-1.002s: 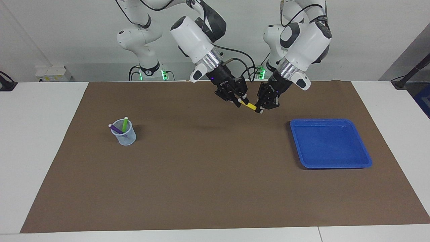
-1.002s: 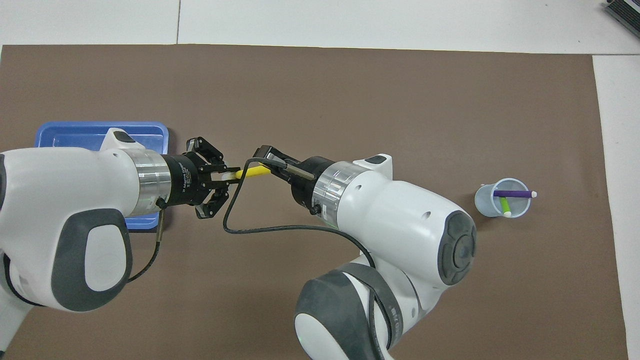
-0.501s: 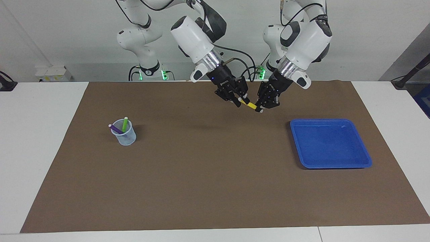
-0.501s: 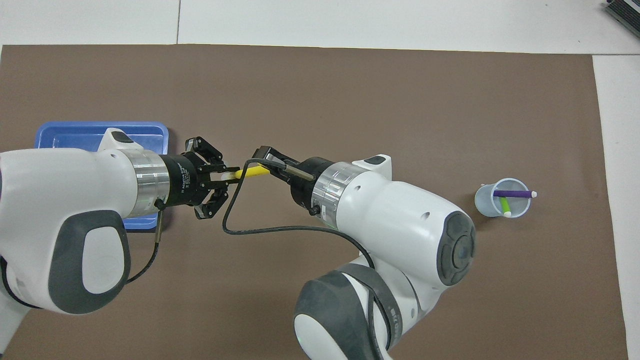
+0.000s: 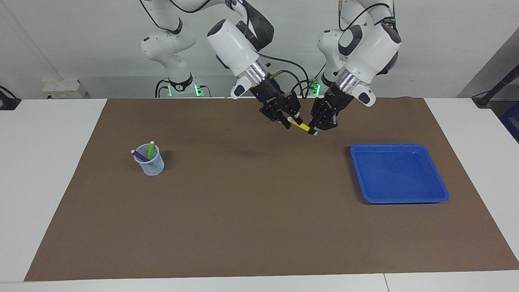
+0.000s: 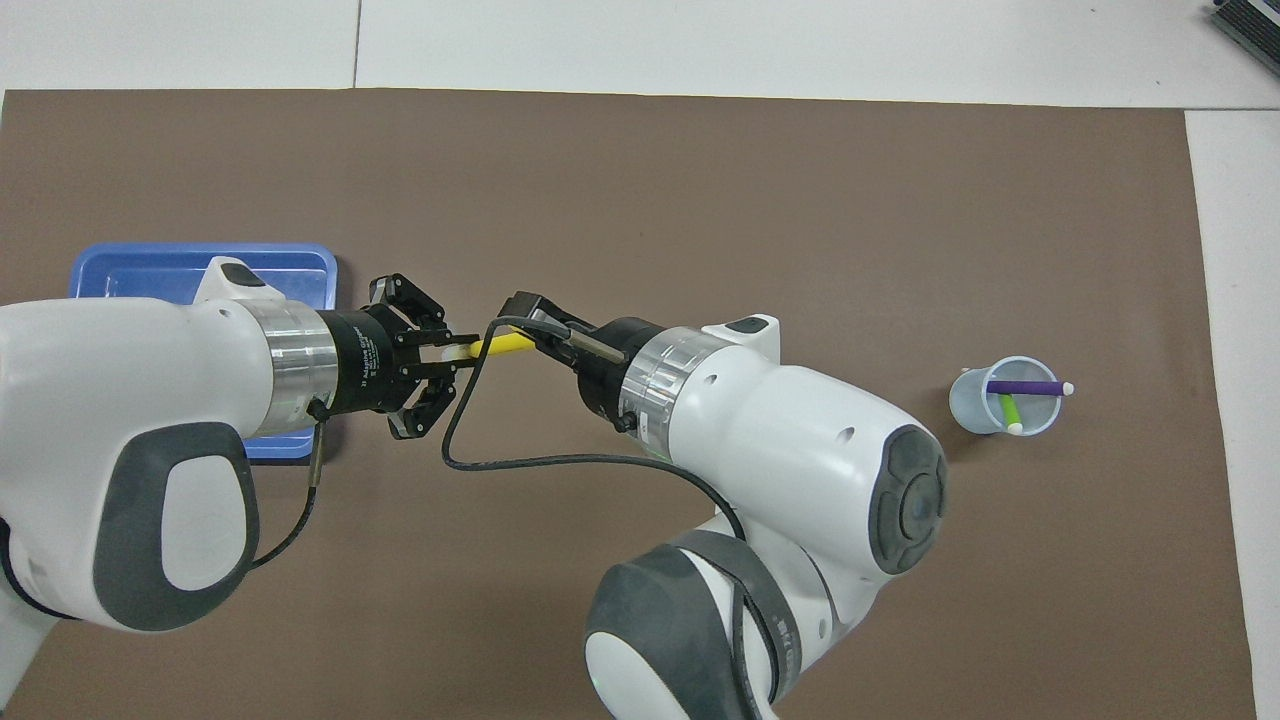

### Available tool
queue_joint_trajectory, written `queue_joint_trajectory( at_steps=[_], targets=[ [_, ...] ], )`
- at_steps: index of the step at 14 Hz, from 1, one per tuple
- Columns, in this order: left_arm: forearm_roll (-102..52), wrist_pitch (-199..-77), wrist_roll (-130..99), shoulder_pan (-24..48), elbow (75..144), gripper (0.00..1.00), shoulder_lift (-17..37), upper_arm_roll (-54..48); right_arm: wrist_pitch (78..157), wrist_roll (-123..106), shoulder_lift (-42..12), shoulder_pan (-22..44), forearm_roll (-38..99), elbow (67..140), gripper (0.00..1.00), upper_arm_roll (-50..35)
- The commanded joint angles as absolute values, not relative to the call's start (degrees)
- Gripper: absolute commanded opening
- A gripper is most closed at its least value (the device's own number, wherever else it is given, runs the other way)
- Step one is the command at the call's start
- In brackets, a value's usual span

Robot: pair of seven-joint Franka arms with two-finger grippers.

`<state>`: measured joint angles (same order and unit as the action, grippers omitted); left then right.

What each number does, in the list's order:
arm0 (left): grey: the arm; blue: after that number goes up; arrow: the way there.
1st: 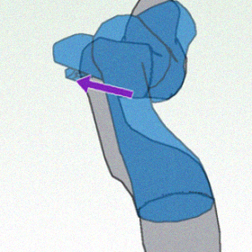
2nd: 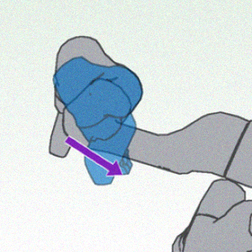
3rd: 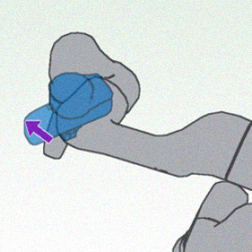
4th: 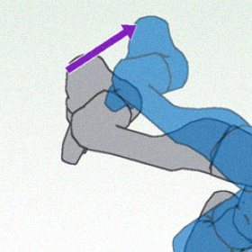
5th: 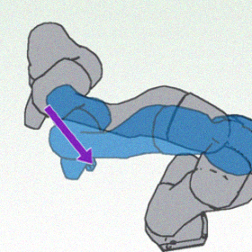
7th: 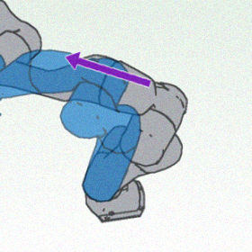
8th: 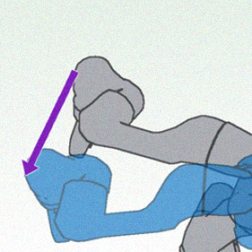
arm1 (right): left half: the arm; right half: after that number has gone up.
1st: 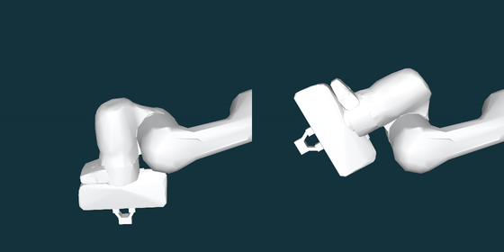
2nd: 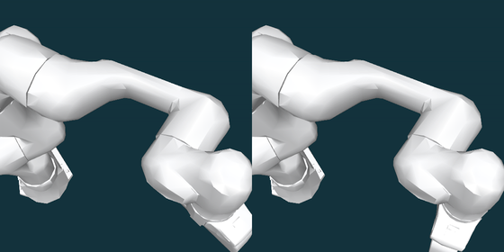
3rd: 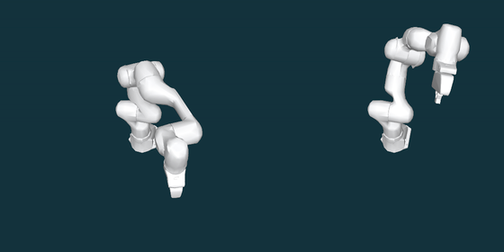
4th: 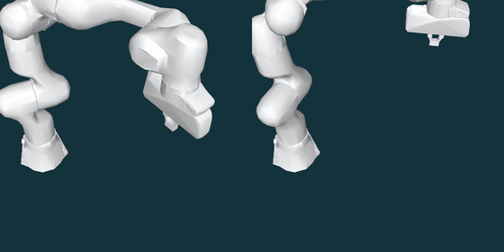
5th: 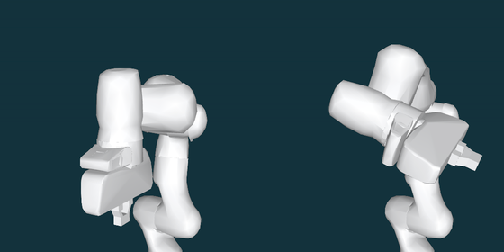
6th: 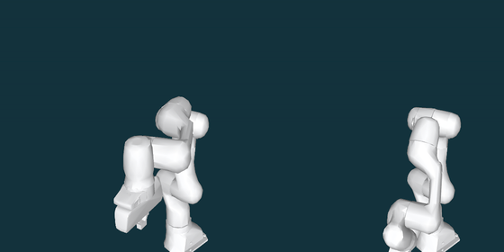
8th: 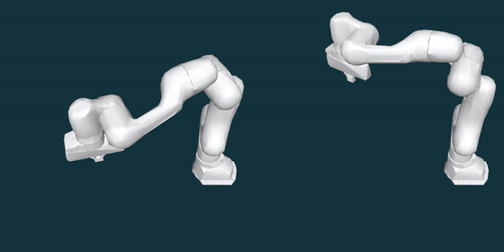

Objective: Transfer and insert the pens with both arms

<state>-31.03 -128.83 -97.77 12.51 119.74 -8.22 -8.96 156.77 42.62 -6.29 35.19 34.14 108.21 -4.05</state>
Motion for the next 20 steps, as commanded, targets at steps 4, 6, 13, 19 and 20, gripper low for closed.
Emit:
queue_joint_trajectory(
  at_steps=[4,6,13,19,20],
  targets=[
    [-30.0,-128.3,-99.3,13.3,121.2,0.0,-10.1,-8.3,157.7,43.7,-6.0,35.5,34.6,109.0,0.22,-4.2],
    [-30.0,-128.3,-99.2,13.3,121.2,0.0,-10.2,-8.3,157.7,43.7,-6.0,35.9,34.6,109.1,0.14,-4.2],
    [-30.0,-128.3,-99.9,13.3,121.2,0.0,-10.2,-8.3,157.7,43.9,-6.0,35.6,34.7,109.1,0.0,-4.2],
    [-30.0,-129.4,-100.1,12.9,121.6,0.61,-11.0,-8.3,157.4,42.4,-6.1,35.2,34.6,109.1,0.0,-4.1],
    [-30.0,-130.3,-100.3,12.8,121.7,1.0,-11.2,-8.3,157.4,42.4,-6.1,35.2,34.6,109.1,0.0,-4.1]
  ],
)
